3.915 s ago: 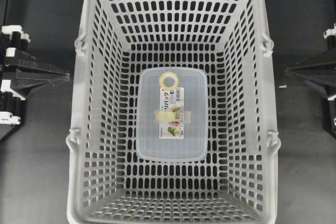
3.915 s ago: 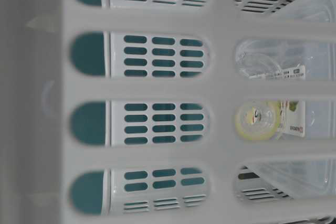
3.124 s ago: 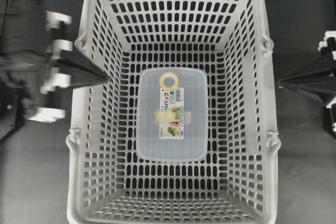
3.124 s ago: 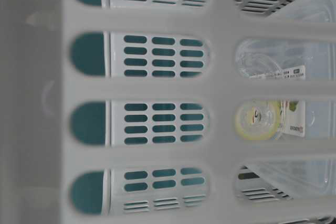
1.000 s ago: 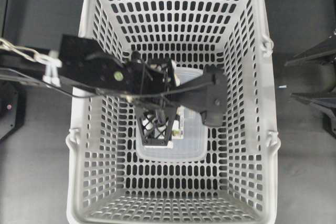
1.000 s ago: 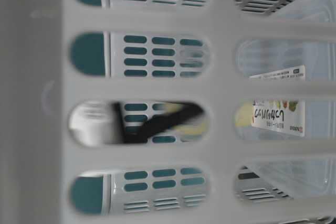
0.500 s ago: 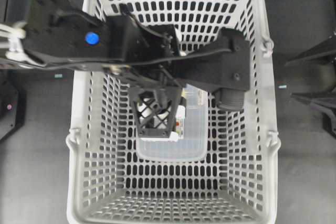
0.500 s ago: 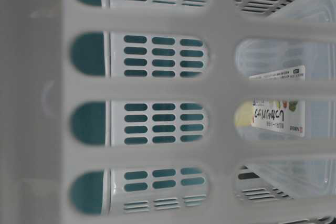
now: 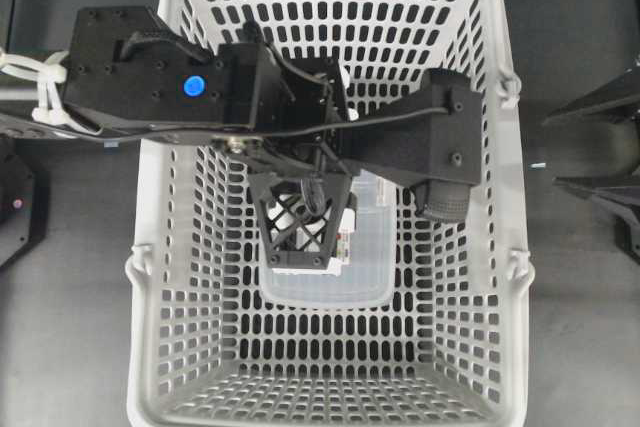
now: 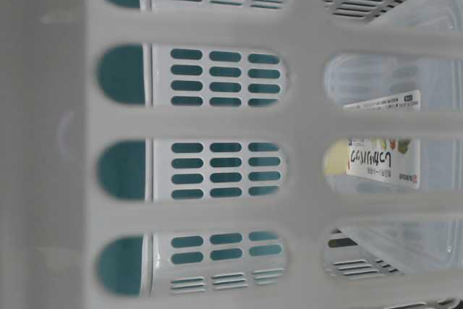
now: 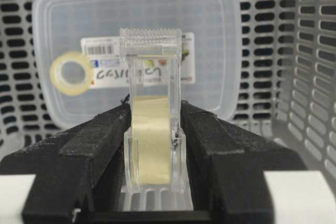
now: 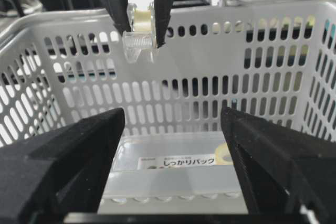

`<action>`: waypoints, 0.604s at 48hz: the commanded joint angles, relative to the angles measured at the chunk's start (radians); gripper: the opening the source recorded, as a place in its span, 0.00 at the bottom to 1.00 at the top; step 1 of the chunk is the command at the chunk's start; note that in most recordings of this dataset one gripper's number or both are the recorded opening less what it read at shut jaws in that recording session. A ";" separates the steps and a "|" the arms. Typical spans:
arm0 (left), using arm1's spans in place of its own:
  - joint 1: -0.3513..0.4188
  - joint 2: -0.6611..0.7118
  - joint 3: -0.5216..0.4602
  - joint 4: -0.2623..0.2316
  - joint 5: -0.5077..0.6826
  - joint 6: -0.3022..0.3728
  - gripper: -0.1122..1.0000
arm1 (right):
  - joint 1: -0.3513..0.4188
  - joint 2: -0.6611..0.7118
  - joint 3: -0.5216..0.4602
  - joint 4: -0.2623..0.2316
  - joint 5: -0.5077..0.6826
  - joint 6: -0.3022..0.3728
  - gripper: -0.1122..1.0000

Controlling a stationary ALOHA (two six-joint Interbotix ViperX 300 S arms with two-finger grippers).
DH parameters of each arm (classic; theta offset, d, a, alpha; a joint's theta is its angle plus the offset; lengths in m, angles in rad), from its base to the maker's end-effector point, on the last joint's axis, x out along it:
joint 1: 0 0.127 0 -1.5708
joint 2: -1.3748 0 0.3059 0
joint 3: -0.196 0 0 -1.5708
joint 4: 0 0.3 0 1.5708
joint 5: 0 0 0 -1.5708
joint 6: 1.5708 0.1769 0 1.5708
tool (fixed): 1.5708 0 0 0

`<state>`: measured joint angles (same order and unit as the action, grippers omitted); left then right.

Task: Pick up the tape dispenser from the shopping basket with the left arm.
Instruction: 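Lift the held tape dispenser upward out of the basket with the left gripper, then hold the tape dispenser raised above the basket with the left gripper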

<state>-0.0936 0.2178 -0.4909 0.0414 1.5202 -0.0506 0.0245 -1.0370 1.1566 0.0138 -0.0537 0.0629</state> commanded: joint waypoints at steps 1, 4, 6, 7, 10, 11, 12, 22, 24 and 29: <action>-0.005 -0.017 -0.009 0.005 -0.003 0.002 0.37 | 0.002 0.008 -0.020 0.000 -0.008 0.003 0.74; -0.005 -0.017 -0.009 0.003 -0.003 0.002 0.37 | 0.000 0.006 -0.020 0.000 -0.009 0.003 0.74; -0.005 -0.017 -0.009 0.005 -0.003 0.002 0.37 | 0.000 0.006 -0.020 0.000 -0.008 0.003 0.74; -0.005 -0.017 -0.009 0.003 -0.003 0.002 0.37 | 0.000 0.008 -0.020 0.000 -0.009 0.003 0.74; -0.005 -0.017 -0.008 0.003 -0.003 0.002 0.37 | 0.000 0.008 -0.020 0.000 -0.009 0.003 0.74; -0.005 -0.017 -0.008 0.003 -0.003 0.002 0.37 | 0.000 0.008 -0.020 0.000 -0.008 0.003 0.74; -0.005 -0.017 -0.008 0.003 -0.003 0.002 0.37 | 0.000 0.006 -0.020 0.000 -0.008 0.003 0.74; -0.006 -0.017 -0.006 0.005 -0.003 0.002 0.37 | 0.000 0.008 -0.020 0.000 -0.009 0.003 0.74; -0.006 -0.017 -0.006 0.003 -0.003 0.002 0.37 | 0.002 0.006 -0.020 0.000 -0.009 0.003 0.74; -0.008 -0.017 -0.002 0.003 -0.003 0.002 0.37 | 0.002 0.008 -0.018 0.000 -0.008 0.003 0.74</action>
<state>-0.0951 0.2194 -0.4863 0.0414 1.5202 -0.0506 0.0245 -1.0370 1.1566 0.0123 -0.0552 0.0644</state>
